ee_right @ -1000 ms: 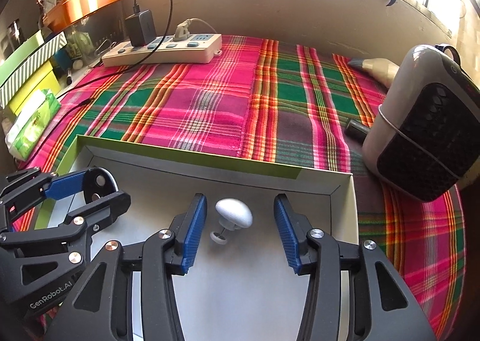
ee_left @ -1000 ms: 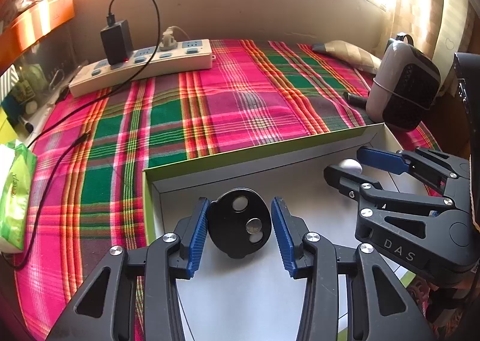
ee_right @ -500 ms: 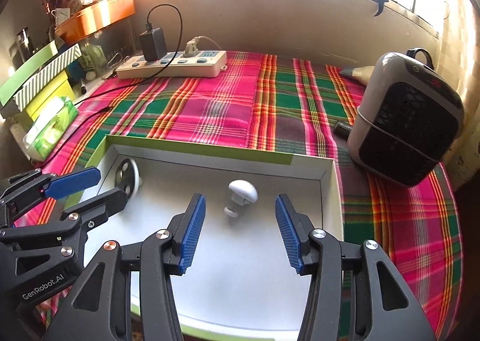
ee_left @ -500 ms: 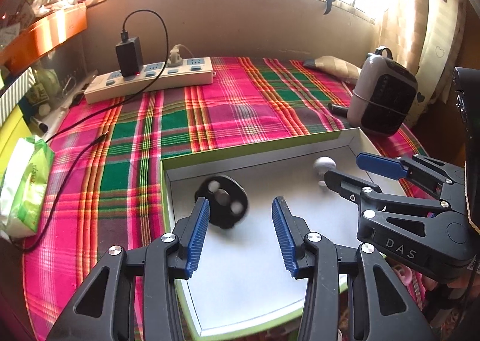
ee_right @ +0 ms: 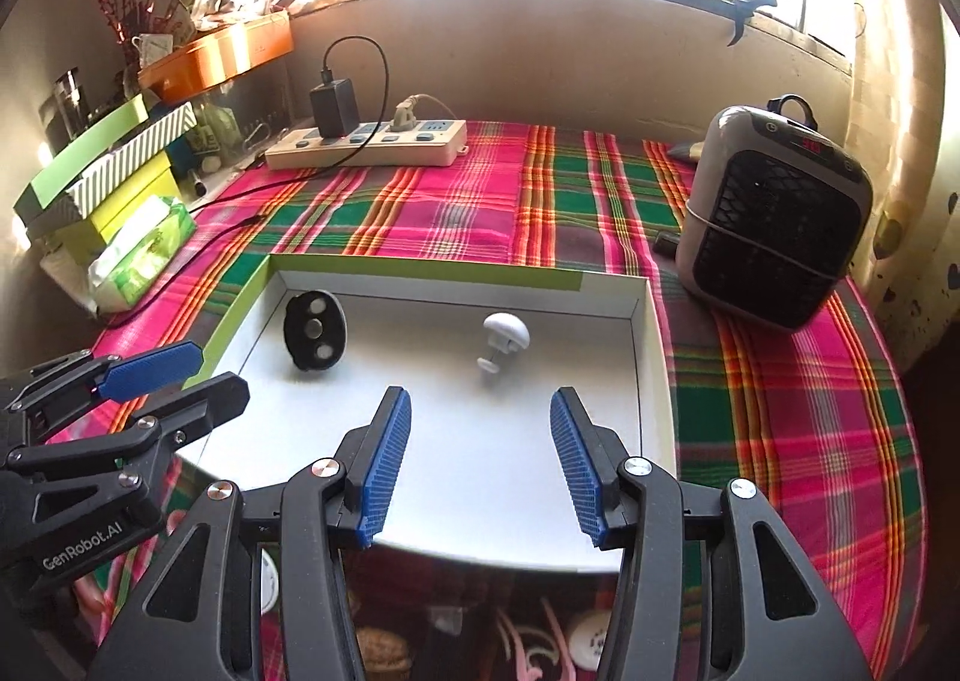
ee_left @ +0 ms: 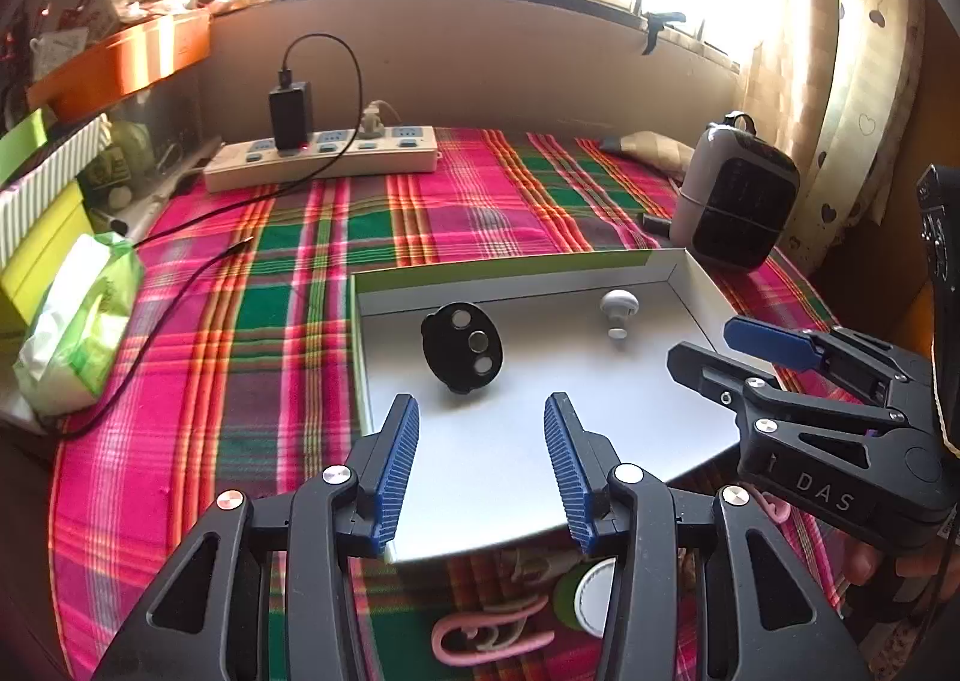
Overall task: Organize objects
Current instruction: 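Withdraw both tools from the box back toward the remaining objects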
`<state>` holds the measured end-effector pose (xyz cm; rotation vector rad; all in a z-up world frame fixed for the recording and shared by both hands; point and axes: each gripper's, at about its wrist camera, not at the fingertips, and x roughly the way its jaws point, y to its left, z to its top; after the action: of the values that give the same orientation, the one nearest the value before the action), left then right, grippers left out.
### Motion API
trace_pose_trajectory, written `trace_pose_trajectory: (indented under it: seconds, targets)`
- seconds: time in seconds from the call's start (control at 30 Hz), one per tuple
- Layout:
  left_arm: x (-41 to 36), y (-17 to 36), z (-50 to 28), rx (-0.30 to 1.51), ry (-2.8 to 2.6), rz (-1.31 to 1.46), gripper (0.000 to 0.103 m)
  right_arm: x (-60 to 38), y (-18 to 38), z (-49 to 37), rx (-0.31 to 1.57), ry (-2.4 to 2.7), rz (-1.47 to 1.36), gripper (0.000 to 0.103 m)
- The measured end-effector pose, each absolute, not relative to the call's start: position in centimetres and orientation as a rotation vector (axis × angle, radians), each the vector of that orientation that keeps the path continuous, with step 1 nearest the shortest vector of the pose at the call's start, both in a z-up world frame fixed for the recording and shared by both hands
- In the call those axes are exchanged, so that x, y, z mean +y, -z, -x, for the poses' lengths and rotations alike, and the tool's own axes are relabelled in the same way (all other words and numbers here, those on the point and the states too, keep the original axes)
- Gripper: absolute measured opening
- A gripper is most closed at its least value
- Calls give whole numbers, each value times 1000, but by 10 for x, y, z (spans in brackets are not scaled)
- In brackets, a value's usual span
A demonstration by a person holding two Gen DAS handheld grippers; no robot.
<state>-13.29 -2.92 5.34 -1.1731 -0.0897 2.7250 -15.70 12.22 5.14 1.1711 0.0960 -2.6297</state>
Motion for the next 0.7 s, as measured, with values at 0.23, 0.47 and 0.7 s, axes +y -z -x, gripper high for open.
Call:
trace_pose_trajectory:
  seconds: [0.23, 0.47, 0.7]
  targets:
    - [-32, -53, 108, -101, -2743, 1143, 42, 129, -55, 130, 62, 2643, -1127, 50]
    - [-39, -46, 87, -135, -2758, 1136, 42, 135, -49, 111, 41, 2649, -1125, 50]
    - [-42, -43, 66, -115, -2748, 1128, 42, 142, -44, 93, 60, 2669, -1104, 50]
